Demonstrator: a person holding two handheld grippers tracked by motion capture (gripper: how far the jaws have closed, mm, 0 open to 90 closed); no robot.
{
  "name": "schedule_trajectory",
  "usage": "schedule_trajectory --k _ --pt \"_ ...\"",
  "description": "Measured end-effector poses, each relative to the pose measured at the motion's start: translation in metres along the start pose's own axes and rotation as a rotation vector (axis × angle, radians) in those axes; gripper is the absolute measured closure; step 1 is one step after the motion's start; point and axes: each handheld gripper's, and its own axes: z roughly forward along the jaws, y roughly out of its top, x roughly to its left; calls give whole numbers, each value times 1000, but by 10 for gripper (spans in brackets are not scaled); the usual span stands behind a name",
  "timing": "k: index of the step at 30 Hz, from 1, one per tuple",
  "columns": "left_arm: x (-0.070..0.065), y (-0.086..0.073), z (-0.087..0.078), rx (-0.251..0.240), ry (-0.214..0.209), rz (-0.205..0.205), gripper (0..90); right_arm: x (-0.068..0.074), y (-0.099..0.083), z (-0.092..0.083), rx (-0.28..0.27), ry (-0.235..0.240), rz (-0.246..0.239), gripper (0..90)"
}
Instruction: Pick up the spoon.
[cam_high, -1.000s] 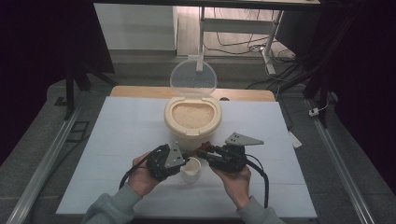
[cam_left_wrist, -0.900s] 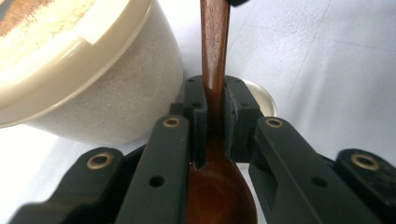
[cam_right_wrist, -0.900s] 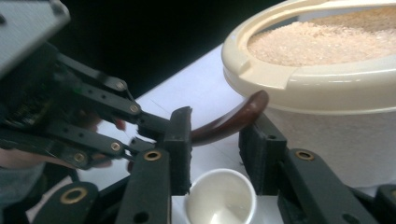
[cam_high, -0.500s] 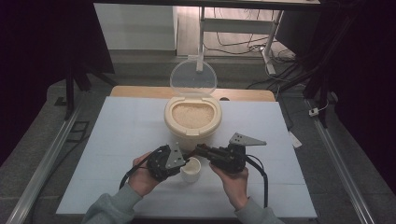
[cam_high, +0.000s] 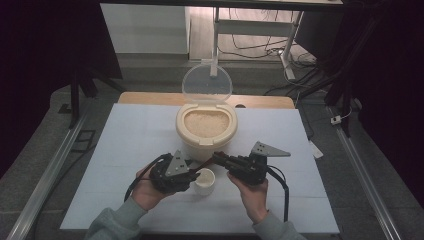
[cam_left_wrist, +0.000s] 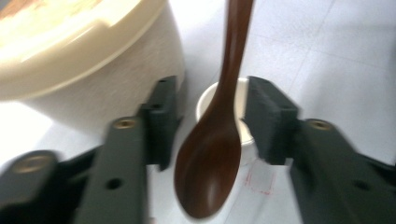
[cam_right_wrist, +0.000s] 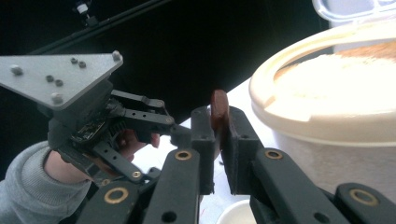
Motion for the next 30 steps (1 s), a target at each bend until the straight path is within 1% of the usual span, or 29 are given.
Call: schedule_trajectory --k 2,3,4,5,6,7,8,9,11,12,13,14,15,18,20,21,22,28,30 --pt "4 -8 -2 -12 8 -40 416 -1 1 -2 -11 0 2 830" --pt "4 -8 -2 -12 8 -40 392 -2 1 -3 -16 1 0 830" --pt "7 -12 -3 -14 11 -59 377 -2 1 -4 -21 3 -2 830" --pt "12 -21 -5 -18 5 -94 365 -3 2 -5 -24 2 -3 830" --pt "12 -21 -5 -18 5 -94 352 -3 3 -6 -31 3 -1 830" --pt "17 -31 -8 -24 16 -121 340 -3 3 -8 -35 5 0 830" --pt "19 -36 -10 -29 18 -133 332 -4 4 -9 -42 4 -1 830" --pt "19 -36 -10 -29 18 -133 325 -4 5 -11 -46 0 0 830" --pt "22 -46 -13 -41 32 -158 311 -5 7 -13 -53 1 -1 830" --pt "23 -51 -15 -48 38 -167 302 -5 8 -15 -57 0 -1 830" --pt "26 -63 -18 -58 52 -186 298 -5 8 -16 -60 0 -2 830" --pt "27 -69 -20 -60 57 -199 293 -6 9 -17 -63 -1 -7 830" --pt "27 -69 -20 -60 57 -199 288 -6 10 -19 -67 -2 -10 830" --pt "31 -86 -24 -64 61 -250 275 -7 13 -22 -76 -6 -18 830" --pt "34 -96 -28 -56 68 -274 272 -7 14 -23 -79 -6 -17 830" --pt "36 -104 -31 -58 75 -294 271 -8 15 -25 -86 -7 -17 830" --pt "36 -104 -31 -58 75 -294 270 -8 16 -26 -88 -7 -18 830" --pt "42 -122 -39 -57 95 -336 268 -8 21 -32 -115 -8 -22 830" --pt "44 -127 -41 -56 92 -352 268 -8 25 -36 -130 -11 -25 830"
